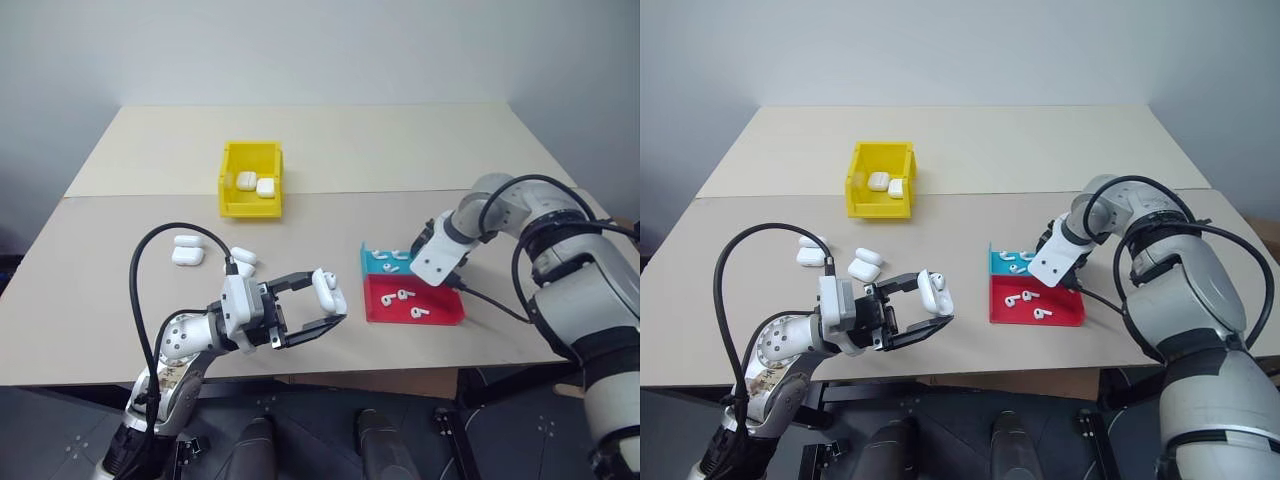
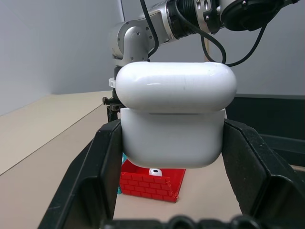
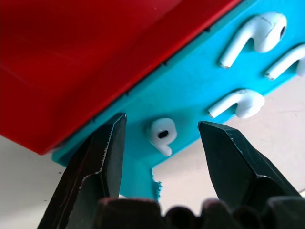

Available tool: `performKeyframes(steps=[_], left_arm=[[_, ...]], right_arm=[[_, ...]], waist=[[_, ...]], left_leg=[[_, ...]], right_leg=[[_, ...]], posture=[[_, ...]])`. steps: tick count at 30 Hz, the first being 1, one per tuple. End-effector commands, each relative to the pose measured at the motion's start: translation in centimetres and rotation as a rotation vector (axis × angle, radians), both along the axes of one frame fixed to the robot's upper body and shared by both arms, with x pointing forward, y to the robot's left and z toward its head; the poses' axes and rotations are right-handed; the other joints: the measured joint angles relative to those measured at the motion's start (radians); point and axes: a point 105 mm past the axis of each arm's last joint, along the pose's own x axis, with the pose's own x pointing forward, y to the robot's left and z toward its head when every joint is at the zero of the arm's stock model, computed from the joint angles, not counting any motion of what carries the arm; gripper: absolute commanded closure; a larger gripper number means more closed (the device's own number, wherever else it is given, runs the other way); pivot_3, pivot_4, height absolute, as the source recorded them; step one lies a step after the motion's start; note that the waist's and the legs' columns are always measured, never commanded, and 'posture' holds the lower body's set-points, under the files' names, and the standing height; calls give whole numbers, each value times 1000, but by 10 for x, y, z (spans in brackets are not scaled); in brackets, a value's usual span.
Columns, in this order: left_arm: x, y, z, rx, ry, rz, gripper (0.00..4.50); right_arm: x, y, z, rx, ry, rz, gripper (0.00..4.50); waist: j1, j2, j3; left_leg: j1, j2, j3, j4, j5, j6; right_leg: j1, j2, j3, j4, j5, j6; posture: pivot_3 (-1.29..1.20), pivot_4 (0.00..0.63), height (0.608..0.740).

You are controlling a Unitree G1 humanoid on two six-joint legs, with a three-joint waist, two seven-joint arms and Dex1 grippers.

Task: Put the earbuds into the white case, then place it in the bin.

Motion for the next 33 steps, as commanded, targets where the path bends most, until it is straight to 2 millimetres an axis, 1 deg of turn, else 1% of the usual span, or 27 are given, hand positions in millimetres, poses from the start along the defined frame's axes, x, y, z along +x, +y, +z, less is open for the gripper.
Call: performKeyframes(steps=[1, 4, 12, 15, 24, 26, 28, 33], left_arm=[[-6, -2, 9, -4, -51, -9, 1706], [-6, -2, 9, -3, -48, -8, 1706], [-6, -1, 10, -1, -51, -6, 1706], [-6, -1, 10, 0, -51, -6, 1706], [-6, -2, 10, -1, -51, -8, 1706], [-6, -1, 10, -1, -52, -8, 1706], [-6, -1, 10, 0, -52, -10, 1706], [-6, -1, 10, 3, -51, -14, 1706]], right_arm=[[3, 1, 10, -4, -34, 16, 1582], [4, 1, 10, -5, -37, 20, 1582], [3, -1, 6, -22, -35, 26, 1582], [3, -1, 4, -15, -36, 32, 2158], [3, -3, 4, -25, -42, 36, 2158], [2, -4, 3, -31, -36, 38, 2540], [2, -5, 3, -26, -39, 39, 3044], [2, -6, 2, -30, -38, 38, 3044]], waist=[[-4, 0, 0], [-6, 0, 0], [-7, 0, 0], [-7, 0, 0], [-8, 0, 0], [-8, 0, 0], [-8, 0, 0], [-9, 0, 0]], left_leg=[[0, 0, 0, 0, 0, 0], [0, 0, 0, 0, 2, 3], [1, 0, 0, 0, 2, 3], [1, 0, 0, 0, 2, 3], [1, 0, 0, 0, 2, 3], [1, 0, 0, 0, 2, 3], [1, 0, 0, 0, 2, 3], [1, 0, 0, 0, 2, 3]], right_leg=[[0, 0, 0, 0, 0, 0], [0, 0, 0, 0, 0, 0], [1, 0, 0, 0, 0, 0], [1, 0, 0, 0, 0, 0], [1, 0, 0, 0, 0, 0], [2, 0, 0, 0, 0, 0], [1, 0, 0, 1, 0, 0], [1, 0, 0, 1, 0, 0]], posture=[[0, 150, 740], [0, 150, 740], [0, 150, 740], [0, 150, 740], [0, 150, 740], [0, 150, 740], [0, 150, 740], [0, 150, 740]])
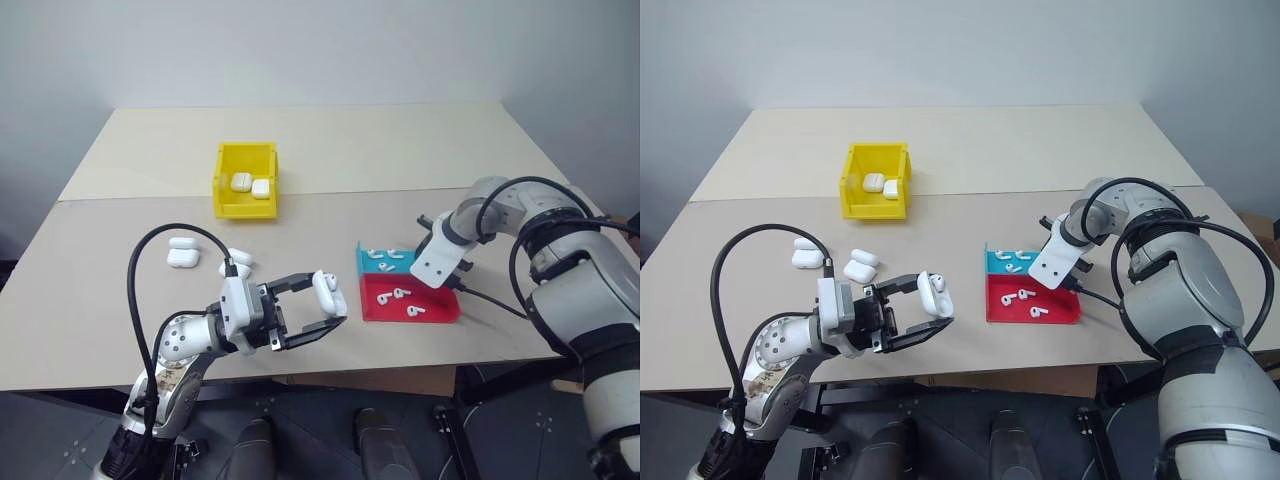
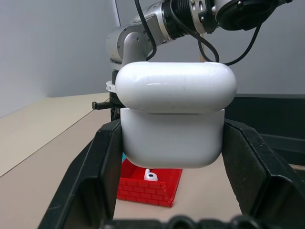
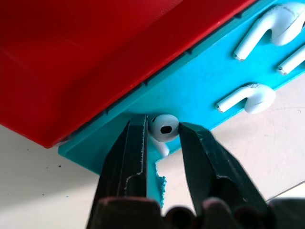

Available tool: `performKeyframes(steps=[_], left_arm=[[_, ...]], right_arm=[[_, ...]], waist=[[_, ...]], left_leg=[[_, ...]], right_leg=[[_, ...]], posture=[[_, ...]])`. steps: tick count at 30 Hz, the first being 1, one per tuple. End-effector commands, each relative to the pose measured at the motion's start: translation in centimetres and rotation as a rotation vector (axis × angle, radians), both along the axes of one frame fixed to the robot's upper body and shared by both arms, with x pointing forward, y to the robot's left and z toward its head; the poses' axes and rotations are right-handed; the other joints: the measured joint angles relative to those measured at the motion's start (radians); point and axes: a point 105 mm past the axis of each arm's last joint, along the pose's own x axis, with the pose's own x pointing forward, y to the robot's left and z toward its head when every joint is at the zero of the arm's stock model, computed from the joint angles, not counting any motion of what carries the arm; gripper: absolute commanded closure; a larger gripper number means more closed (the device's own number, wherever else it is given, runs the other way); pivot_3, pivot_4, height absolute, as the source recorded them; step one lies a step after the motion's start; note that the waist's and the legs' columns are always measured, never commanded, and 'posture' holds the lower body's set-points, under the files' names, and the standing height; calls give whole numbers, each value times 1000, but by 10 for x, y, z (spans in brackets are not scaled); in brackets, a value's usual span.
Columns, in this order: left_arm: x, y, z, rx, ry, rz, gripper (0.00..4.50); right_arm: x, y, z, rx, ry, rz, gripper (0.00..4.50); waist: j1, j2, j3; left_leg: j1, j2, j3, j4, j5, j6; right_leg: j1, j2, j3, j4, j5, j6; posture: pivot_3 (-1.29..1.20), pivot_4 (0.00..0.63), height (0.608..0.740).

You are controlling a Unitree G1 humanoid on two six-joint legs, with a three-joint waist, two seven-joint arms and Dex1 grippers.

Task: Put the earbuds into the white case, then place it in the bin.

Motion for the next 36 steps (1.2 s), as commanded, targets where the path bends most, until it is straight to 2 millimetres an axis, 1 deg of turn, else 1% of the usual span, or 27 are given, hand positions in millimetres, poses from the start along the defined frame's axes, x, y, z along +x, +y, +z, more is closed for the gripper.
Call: performKeyframes(steps=[1, 6, 8, 9, 16, 18, 19, 21, 23, 25, 26, 29, 32, 34, 36], left_arm=[[-4, -1, 8, -3, -41, -9, 1706], [-3, -1, 9, -5, -43, -6, 1706], [-3, -1, 9, -5, -44, -6, 1706], [-3, -1, 9, -6, -44, -6, 1706], [-2, -1, 9, -4, -45, -7, 1706], [-2, -1, 9, -6, -48, -8, 1706], [-2, -1, 10, -8, -49, -7, 1706], [-1, -1, 13, -19, -58, -6, 1706], [1, -2, 17, -38, -68, -4, 1706], [3, -4, 24, -67, -79, -10, 1706], [4, -5, 28, -83, -83, -17, 1706], [9, -10, 34, -91, -65, -15, 1706], [14, -19, 42, -107, -85, -48, 1706], [16, -24, 46, -109, -87, -56, 1706], [16, -28, 50, -118, -94, -70, 1706]], right_arm=[[0, -6, 4, -10, -11, -3, 3044], [-1, -6, 4, -15, -4, 0, 3044], [-1, -7, 4, -12, -2, 2, 3456], [-1, -6, 4, -6, -7, 1, 3579], [-1, -6, 5, 16, -11, -5, 3579], [-1, -5, 10, 47, -13, -9, 3579], [-1, -3, 14, 90, -10, -17, 3579], [0, 5, 29, 207, -19, -42, 3579], [2, 13, 47, 357, -41, -69, 3579], [-2, 23, 71, 582, -30, -98, 3579], [-7, 26, 83, 686, -7, -106, 3579], [-31, 28, 108, 912, 72, -114, 3579], [-59, 31, 141, 1275, 107, -142, 3579], [-75, 32, 153, 1424, 145, -183, 3579], [-94, 31, 162, 1547, 236, -244, 3579]], waist=[[0, 0, 0], [0, 0, 0], [0, 0, 0], [0, 0, 0], [0, 0, 0], [0, 0, 0], [1, 0, 0], [1, 0, 0], [0, 0, 0], [1, 0, 0], [3, 0, 0], [14, 0, 0], [35, 0, 0], [44, 0, 0], [51, 0, 0]], left_leg=[[0, 0, 0, 0, 0, 0], [0, 0, 0, 0, 0, 0], [0, 0, 0, 0, 0, 0], [0, 0, 0, 0, 0, 0], [0, 0, 0, 0, 0, 0], [0, 0, 0, 0, 0, 0], [0, 0, 0, 0, 0, 0], [0, 0, 0, 0, 0, 0], [0, 0, 0, 0, 0, 0], [0, 0, 0, 0, 0, 1], [0, 0, 0, 0, 0, 1], [0, 0, -1, 1, 1, 1], [0, 0, -1, 2, 1, 1], [0, 0, -1, 2, 1, 1], [0, 0, -1, 3, 0, 0]], right_leg=[[0, 0, 0, 0, 0, 0], [0, 0, 0, 0, 0, 0], [0, 0, 0, 0, 0, 0], [0, 0, 0, 0, 0, 0], [0, 0, 0, 0, 0, 0], [0, 0, 0, 0, 0, 0], [0, 0, 0, 0, 0, 0], [0, 0, 0, 0, 0, 0], [0, 0, 0, 0, 0, 0], [1, 0, 0, 0, 0, 0], [1, 0, 0, 0, 0, 0], [3, 0, 0, 0, 0, 1], [3, 0, 0, 0, -1, 1], [3, 0, 0, 0, -1, 1], [3, 0, 0, 0, -1, 1]], posture=[[0, 150, 740], [0, 150, 740], [0, 150, 740], [0, 150, 740], [0, 150, 740], [0, 150, 740], [0, 150, 740], [0, 150, 740], [0, 150, 740], [0, 150, 740], [0, 150, 740], [0, 150, 740], [0, 150, 740], [0, 150, 740], [0, 150, 740]])
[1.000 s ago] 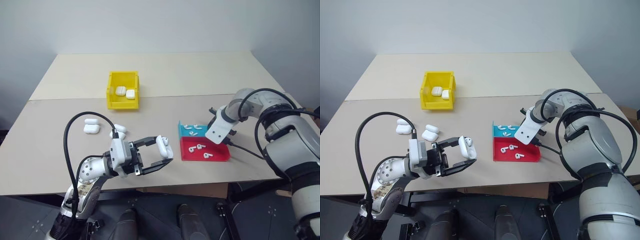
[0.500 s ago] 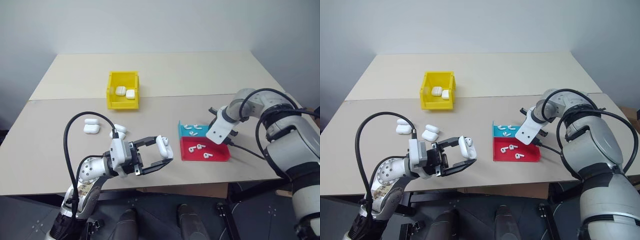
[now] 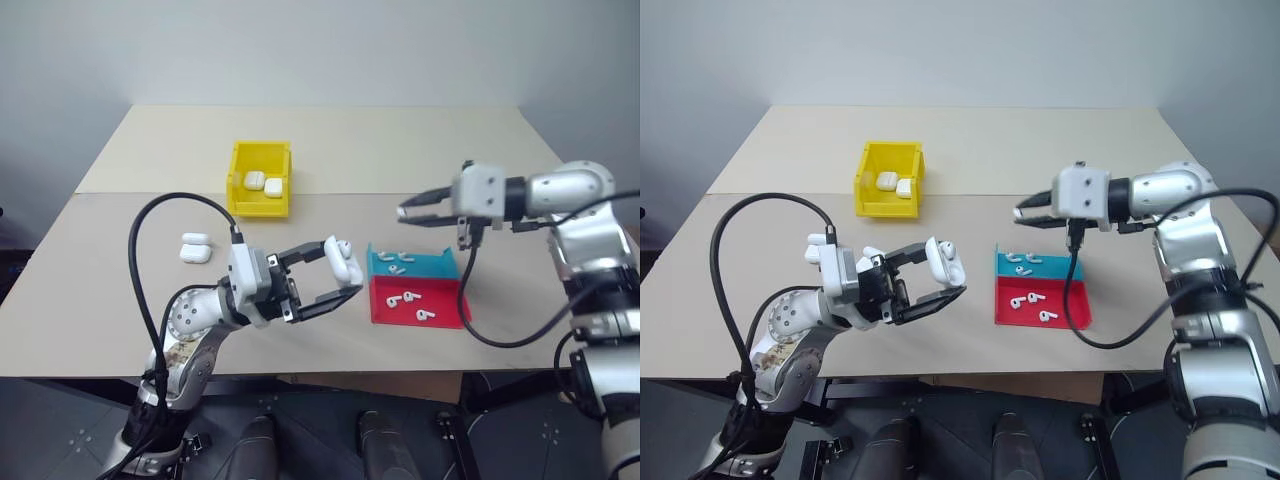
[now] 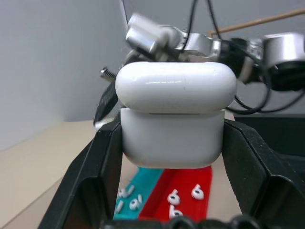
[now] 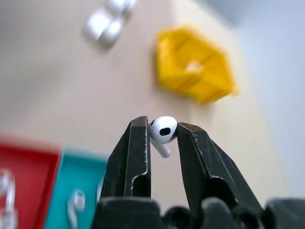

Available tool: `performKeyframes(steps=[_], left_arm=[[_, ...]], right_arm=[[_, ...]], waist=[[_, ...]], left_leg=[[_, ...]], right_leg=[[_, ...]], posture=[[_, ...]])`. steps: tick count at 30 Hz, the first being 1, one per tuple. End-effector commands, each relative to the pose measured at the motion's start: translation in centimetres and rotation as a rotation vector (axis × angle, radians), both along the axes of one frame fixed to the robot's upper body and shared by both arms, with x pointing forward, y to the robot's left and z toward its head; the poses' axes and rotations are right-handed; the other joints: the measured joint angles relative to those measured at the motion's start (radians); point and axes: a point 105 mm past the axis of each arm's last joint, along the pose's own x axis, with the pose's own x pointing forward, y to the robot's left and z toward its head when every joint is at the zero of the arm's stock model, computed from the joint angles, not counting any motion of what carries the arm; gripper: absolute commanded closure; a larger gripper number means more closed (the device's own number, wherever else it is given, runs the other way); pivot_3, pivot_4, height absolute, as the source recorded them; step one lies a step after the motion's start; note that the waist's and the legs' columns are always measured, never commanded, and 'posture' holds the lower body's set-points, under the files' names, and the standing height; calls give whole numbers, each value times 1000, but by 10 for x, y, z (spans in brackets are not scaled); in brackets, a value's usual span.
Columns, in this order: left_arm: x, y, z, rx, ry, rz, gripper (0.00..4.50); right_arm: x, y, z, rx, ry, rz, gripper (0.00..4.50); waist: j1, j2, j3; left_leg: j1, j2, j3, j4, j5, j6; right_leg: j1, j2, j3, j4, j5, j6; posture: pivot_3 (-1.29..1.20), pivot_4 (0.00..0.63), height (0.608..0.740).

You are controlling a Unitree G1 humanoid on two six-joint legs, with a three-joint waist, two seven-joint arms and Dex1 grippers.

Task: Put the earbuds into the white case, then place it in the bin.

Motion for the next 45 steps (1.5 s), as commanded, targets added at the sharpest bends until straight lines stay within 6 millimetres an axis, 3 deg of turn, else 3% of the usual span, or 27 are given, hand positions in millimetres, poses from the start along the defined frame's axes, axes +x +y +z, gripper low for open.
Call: performKeyframes(steps=[1, 4, 7, 13, 20, 45], left_arm=[[-2, -7, 11, -20, -25, -23, 1706], [-2, -9, 13, -22, -23, -32, 1706], [-1, -10, 13, -12, -23, -42, 1706], [1, -14, 18, -35, -51, -66, 1706], [-3, -13, 20, -30, -77, -126, 1706], [-3, -18, 17, -49, -77, -125, 1706]], right_arm=[[-39, 0, 45, 303, 73, 13, 3579], [-70, 5, 57, 511, 171, 84, 3579], [-94, 12, 60, 611, 276, 152, 3579], [-122, 20, 47, 614, 381, 191, 3579], [-118, 23, 30, 546, 547, 134, 3579], [-120, 37, 0, 448, 650, 130, 3579]], waist=[[5, 0, 0], [10, 0, 0], [9, 0, 0], [9, 0, 0], [6, 0, 0], [11, 0, 0]], left_leg=[[0, 0, 0, 0, 0, 0], [0, 0, 0, 1, -1, -1], [0, 0, 0, 2, -1, -1], [0, 0, 0, 4, -4, -6], [0, 0, 0, 4, -4, -6], [-3, 0, 0, 1, -4, -5]], right_leg=[[0, 0, 0, 0, 0, 0], [1, 0, 0, 0, 0, 0], [2, 0, 0, -1, 0, 0], [6, 0, 0, -4, 0, 0], [9, 0, 0, -9, 0, 0], [11, 0, 0, -17, 0, 0]], posture=[[0, 150, 740], [0, 150, 740], [0, 150, 740], [0, 150, 740], [0, 150, 740], [0, 150, 740]])
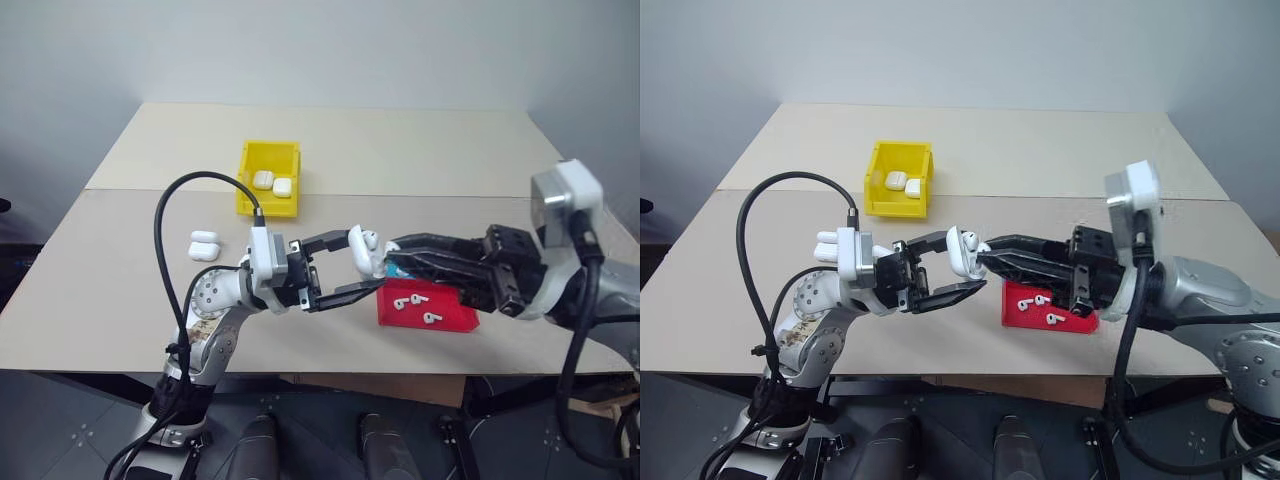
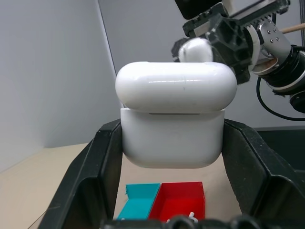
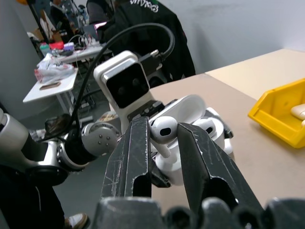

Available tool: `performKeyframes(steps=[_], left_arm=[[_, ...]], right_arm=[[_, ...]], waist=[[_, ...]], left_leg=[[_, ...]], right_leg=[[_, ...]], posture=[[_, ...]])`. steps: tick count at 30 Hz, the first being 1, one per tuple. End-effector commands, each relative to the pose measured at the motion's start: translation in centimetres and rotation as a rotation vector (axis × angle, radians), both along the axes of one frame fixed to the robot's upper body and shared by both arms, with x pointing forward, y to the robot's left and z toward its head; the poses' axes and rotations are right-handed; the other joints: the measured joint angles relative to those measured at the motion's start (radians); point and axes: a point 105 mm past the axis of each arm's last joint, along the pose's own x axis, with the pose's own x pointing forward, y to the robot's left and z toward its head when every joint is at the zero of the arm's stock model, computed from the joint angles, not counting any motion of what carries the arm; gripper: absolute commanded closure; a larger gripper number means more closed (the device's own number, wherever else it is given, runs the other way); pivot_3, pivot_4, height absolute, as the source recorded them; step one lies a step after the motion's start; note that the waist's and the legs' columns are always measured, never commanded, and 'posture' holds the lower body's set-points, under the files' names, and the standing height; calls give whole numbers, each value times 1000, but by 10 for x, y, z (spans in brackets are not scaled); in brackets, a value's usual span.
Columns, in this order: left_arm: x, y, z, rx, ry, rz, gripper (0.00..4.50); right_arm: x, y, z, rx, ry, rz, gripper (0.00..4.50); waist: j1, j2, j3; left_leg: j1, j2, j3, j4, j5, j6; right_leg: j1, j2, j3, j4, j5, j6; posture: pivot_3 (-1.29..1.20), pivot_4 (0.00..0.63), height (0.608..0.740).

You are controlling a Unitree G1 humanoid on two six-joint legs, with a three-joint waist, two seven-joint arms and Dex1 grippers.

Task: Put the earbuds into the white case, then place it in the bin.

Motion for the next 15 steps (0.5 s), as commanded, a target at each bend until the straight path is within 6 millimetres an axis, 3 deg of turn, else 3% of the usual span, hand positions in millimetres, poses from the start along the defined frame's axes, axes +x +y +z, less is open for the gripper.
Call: performKeyframes(steps=[1, 15], left_arm=[[-5, -3, 9, -20, -49, -7, 1706], [-6, -4, 8, -19, -46, -21, 1706]], right_arm=[[-5, 0, 3, -16, -33, 11, 3579], [4, 1, -6, -33, -46, -38, 3579]], waist=[[0, 0, 0], [0, 0, 0]], left_leg=[[0, 0, 0, 0, 0, 0], [0, 0, 0, 0, 0, 0]], right_leg=[[0, 0, 0, 0, 0, 0], [0, 0, 0, 0, 0, 0]], posture=[[0, 150, 740], [0, 150, 740]])
